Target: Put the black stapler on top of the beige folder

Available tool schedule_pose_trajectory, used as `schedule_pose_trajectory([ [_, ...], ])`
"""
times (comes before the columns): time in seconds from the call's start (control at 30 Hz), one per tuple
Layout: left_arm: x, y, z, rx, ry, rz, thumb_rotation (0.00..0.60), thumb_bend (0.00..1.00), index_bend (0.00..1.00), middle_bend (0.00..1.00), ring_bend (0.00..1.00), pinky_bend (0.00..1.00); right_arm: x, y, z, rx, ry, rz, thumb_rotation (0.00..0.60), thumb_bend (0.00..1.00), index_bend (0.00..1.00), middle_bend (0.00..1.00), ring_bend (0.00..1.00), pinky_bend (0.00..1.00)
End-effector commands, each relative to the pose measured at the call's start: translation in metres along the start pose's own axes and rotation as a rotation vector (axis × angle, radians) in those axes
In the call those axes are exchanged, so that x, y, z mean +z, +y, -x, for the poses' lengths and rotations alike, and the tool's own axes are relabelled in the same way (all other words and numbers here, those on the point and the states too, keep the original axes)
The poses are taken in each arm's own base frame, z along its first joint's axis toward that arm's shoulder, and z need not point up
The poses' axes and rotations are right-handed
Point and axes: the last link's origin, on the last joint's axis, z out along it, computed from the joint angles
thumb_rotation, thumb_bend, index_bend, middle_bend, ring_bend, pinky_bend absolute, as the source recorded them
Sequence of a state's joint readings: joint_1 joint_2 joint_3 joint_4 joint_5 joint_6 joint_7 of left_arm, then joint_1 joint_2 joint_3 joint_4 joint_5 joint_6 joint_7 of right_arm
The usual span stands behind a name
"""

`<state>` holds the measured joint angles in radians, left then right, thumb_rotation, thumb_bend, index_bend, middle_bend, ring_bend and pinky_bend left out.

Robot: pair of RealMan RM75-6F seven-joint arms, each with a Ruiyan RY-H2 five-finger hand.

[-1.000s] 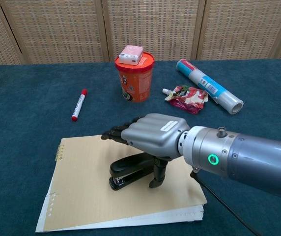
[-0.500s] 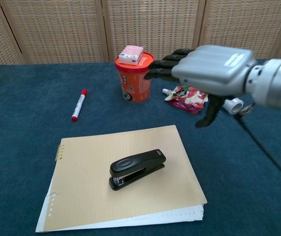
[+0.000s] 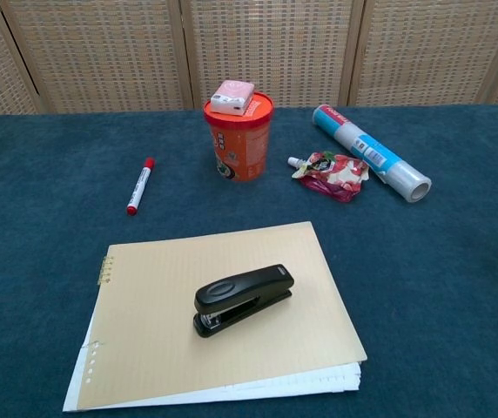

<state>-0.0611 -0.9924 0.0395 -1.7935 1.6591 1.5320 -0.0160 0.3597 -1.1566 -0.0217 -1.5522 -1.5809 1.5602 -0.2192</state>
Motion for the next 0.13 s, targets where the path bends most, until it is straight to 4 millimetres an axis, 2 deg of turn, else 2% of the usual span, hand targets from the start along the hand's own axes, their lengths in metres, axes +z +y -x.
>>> schedule_pose_trajectory([
  [0.03,-0.003,0.001,-0.001,0.000,0.004,0.005,0.600,0.00,0.00,0.00,0.00,0.00,-0.034,0.021,0.001,-0.007,-0.014,0.046,0.600,0.00,0.00,0.00,0.00,0.00],
  [0.13,-0.004,0.001,-0.002,-0.002,0.006,0.008,0.600,0.00,0.00,0.00,0.00,0.00,-0.046,0.025,0.002,-0.016,-0.017,0.055,0.600,0.00,0.00,0.00,0.00,0.00],
])
